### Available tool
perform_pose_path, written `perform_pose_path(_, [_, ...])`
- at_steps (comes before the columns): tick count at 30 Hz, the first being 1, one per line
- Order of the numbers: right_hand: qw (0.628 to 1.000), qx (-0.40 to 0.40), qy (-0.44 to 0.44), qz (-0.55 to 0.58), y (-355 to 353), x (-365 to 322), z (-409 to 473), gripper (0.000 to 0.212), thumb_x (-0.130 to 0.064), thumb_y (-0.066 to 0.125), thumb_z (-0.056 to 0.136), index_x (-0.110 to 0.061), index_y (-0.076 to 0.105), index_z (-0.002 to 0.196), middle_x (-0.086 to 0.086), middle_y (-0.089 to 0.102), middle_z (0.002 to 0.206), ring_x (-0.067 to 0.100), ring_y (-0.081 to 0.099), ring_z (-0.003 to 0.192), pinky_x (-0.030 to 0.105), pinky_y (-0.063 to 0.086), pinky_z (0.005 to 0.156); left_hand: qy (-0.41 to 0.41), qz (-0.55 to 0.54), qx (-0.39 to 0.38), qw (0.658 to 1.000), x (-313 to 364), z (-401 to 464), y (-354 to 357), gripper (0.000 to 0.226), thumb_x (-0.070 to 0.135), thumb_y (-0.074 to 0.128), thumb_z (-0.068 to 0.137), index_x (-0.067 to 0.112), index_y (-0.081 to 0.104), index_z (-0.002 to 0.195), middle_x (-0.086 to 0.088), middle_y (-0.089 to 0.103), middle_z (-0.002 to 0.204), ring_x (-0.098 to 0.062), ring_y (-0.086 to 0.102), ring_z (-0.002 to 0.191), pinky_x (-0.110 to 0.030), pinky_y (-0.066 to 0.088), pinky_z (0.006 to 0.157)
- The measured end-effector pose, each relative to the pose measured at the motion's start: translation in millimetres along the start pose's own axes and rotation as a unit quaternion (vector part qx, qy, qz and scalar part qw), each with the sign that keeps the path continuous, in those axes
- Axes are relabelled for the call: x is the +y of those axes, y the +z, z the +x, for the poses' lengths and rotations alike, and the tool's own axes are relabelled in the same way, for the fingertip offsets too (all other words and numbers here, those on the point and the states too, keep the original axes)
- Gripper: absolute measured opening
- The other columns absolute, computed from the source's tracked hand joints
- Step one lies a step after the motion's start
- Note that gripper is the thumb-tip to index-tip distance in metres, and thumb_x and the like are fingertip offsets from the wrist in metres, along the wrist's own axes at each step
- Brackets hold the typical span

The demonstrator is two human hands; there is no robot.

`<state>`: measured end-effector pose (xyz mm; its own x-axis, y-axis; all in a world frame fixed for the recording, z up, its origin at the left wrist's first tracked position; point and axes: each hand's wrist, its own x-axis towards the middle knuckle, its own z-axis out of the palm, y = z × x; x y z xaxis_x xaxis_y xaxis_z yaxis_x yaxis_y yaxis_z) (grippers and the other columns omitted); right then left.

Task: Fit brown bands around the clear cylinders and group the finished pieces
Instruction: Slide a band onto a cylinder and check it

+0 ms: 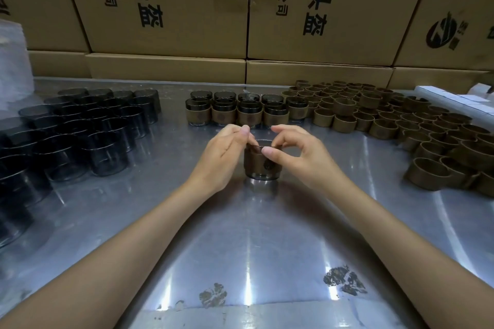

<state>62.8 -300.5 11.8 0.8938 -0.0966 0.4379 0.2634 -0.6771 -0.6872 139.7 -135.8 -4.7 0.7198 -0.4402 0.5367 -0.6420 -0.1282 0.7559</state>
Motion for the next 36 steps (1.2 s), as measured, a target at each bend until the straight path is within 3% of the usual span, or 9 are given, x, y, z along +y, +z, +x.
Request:
perform_pose_path(4, [0.996, -0.001, 0.021, -0.091, -6.5, 8.8, 3.3, 0.018, -0.039, 0.071, 0.081, -0.038, 0.057, 0.071, -0.001, 0.054, 0.136, 0.011, 0.048, 0.127, 0.036, 0.037, 0.101, 0.000, 0.058, -0.059, 0.997, -2.8, -0.6, -1.9, 0.038, 0.030, 0.030, 0.104, 0.023, 0.065, 0.118, 0.006, 0.060, 0.123, -0.003, 0.050, 0.118, -0.020, 0.036, 0.102])
perform_pose_path(9, [0.994, 0.015, 0.060, -0.090, -6.7, 24.7, 10.2, 0.016, -0.044, 0.064, 0.086, -0.030, 0.060, 0.091, -0.010, 0.058, 0.107, 0.012, 0.061, 0.095, 0.023, 0.042, 0.071, -0.005, 0.129, -0.087, 0.988, -8.4, -0.8, -0.4, 0.038, 0.031, 0.038, 0.102, 0.023, 0.048, 0.139, 0.007, 0.052, 0.138, -0.006, 0.043, 0.128, -0.022, 0.031, 0.107])
perform_pose_path(13, [0.987, 0.043, 0.095, -0.125, -9.2, 42.6, 16.5, 0.025, -0.046, 0.066, 0.085, -0.032, 0.051, 0.099, -0.006, 0.061, 0.107, 0.015, 0.058, 0.095, 0.030, 0.046, 0.071, -0.042, 0.167, -0.064, 0.983, -18.9, 5.6, -6.1, 0.042, 0.031, 0.046, 0.100, 0.023, 0.045, 0.141, 0.005, 0.047, 0.142, -0.011, 0.042, 0.130, -0.026, 0.032, 0.107])
perform_pose_path(15, [0.983, 0.056, 0.108, -0.134, -10.4, 50.9, 22.2, 0.028, -0.043, 0.066, 0.086, -0.032, 0.049, 0.106, -0.004, 0.061, 0.113, 0.017, 0.058, 0.098, 0.026, 0.043, 0.069, -0.082, 0.166, -0.016, 0.983, -26.7, 13.4, -12.9, 0.042, 0.027, 0.049, 0.098, 0.021, 0.046, 0.140, 0.003, 0.047, 0.142, -0.012, 0.043, 0.129, -0.023, 0.030, 0.102])
perform_pose_path(20, [0.964, 0.119, 0.192, -0.140, -10.3, 61.2, 42.3, 0.071, -0.046, 0.067, 0.085, -0.024, 0.032, 0.142, 0.003, 0.052, 0.140, 0.026, 0.053, 0.123, 0.038, 0.048, 0.091, -0.200, 0.099, 0.137, 0.965, -44.3, 30.9, -26.3, 0.037, 0.015, 0.049, 0.097, 0.015, 0.050, 0.134, -0.003, 0.051, 0.138, -0.009, 0.047, 0.116, -0.019, 0.030, 0.091])
perform_pose_path(24, [0.945, 0.164, 0.276, -0.067, -12.9, 69.5, 56.3, 0.079, -0.047, 0.071, 0.080, -0.015, 0.034, 0.143, 0.005, 0.051, 0.141, 0.027, 0.051, 0.126, 0.038, 0.046, 0.096, -0.236, 0.072, 0.200, 0.948, -53.1, 44.0, -31.6, 0.042, 0.012, 0.048, 0.095, 0.013, 0.047, 0.137, -0.006, 0.048, 0.141, -0.022, 0.044, 0.129, -0.027, 0.033, 0.099])
perform_pose_path(29, [0.931, 0.190, 0.299, -0.086, -11.6, 76.0, 67.5, 0.069, -0.048, 0.068, 0.083, -0.017, 0.043, 0.140, 0.005, 0.056, 0.136, 0.027, 0.057, 0.118, 0.037, 0.050, 0.089, -0.265, 0.101, 0.180, 0.942, -64.1, 59.5, -37.0, 0.053, 0.002, 0.046, 0.090, 0.014, 0.040, 0.142, -0.010, 0.045, 0.142, -0.031, 0.047, 0.124, -0.034, 0.039, 0.097])
perform_pose_path(32, [0.925, 0.191, 0.308, -0.113, -12.1, 78.1, 74.5, 0.069, -0.050, 0.065, 0.085, -0.018, 0.042, 0.141, 0.005, 0.056, 0.135, 0.028, 0.059, 0.114, 0.039, 0.051, 0.087, -0.276, 0.090, 0.164, 0.943, -71.1, 66.3, -41.3, 0.053, -0.002, 0.044, 0.087, 0.014, 0.044, 0.138, -0.012, 0.054, 0.130, -0.035, 0.056, 0.111, -0.044, 0.047, 0.096])
perform_pose_path(36, [0.922, 0.179, 0.311, -0.145, -12.6, 79.7, 81.2, 0.070, -0.053, 0.062, 0.086, -0.020, 0.040, 0.144, 0.006, 0.054, 0.138, 0.029, 0.053, 0.123, 0.039, 0.050, 0.088, -0.288, 0.044, 0.163, 0.942, -78.0, 72.0, -43.9, 0.053, -0.005, 0.044, 0.086, 0.015, 0.046, 0.135, -0.008, 0.058, 0.109, -0.034, 0.061, 0.102, -0.050, 0.050, 0.094])
